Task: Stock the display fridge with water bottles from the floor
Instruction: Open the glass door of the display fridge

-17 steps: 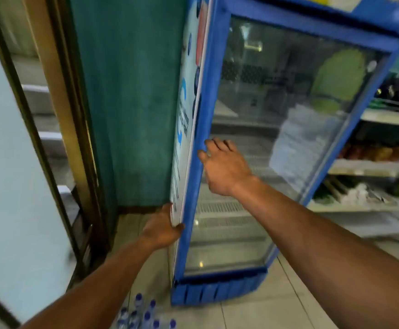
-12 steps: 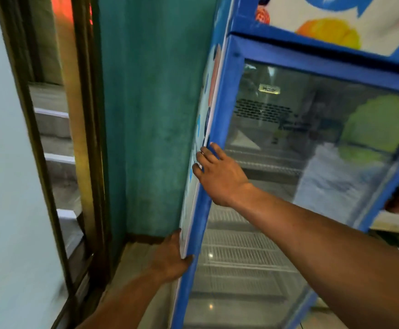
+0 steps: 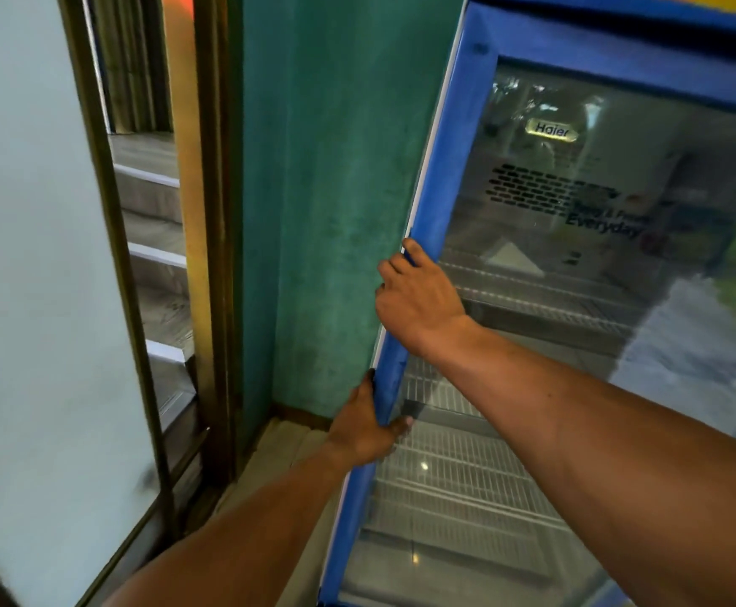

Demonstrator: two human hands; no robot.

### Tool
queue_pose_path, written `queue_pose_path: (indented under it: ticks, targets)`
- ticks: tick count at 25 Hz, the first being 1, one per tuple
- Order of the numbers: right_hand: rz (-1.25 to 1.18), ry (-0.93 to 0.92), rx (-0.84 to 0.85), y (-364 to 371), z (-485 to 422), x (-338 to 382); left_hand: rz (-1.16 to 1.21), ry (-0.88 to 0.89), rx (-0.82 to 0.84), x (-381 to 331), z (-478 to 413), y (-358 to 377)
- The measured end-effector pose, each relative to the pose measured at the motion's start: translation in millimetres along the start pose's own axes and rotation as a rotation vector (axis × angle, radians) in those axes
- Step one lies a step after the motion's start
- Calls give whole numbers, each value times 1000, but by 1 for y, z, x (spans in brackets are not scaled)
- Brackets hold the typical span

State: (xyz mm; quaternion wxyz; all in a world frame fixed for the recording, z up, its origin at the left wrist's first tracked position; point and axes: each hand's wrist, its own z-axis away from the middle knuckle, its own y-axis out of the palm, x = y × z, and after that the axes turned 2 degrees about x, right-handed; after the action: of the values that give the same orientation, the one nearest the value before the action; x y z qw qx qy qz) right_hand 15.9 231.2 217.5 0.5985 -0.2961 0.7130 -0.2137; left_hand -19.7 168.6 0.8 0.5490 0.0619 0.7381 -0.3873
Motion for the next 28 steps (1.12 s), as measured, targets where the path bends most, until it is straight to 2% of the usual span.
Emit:
queue_pose_path:
  ticks: [5, 10, 14, 16, 18, 21, 24, 28]
  targets:
    - [-11, 24, 30, -18, 9, 5, -11, 72, -9, -15, 2, -13]
    - [-43, -2, -242, -28, 55, 20, 40, 69, 26, -31, 35, -21]
    - [-145, 74, -346, -46, 116, 43, -47, 101, 40, -43, 90, -30]
    - [-315, 251, -414, -64, 151, 64, -80, 163, 70, -49, 120, -33]
    - [-537, 589, -469, -79, 183, 86, -110, 171, 101, -57, 149, -31]
    - [-817, 1004, -403, -99, 226, 112, -144, 207, 135, -66, 199, -21]
    - [-810, 1183, -317, -114, 267, 123, -149, 306, 217, -72, 242, -2]
    - [-810, 1246, -332, -131, 333, 118, -101, 401, 356, -87, 285, 27]
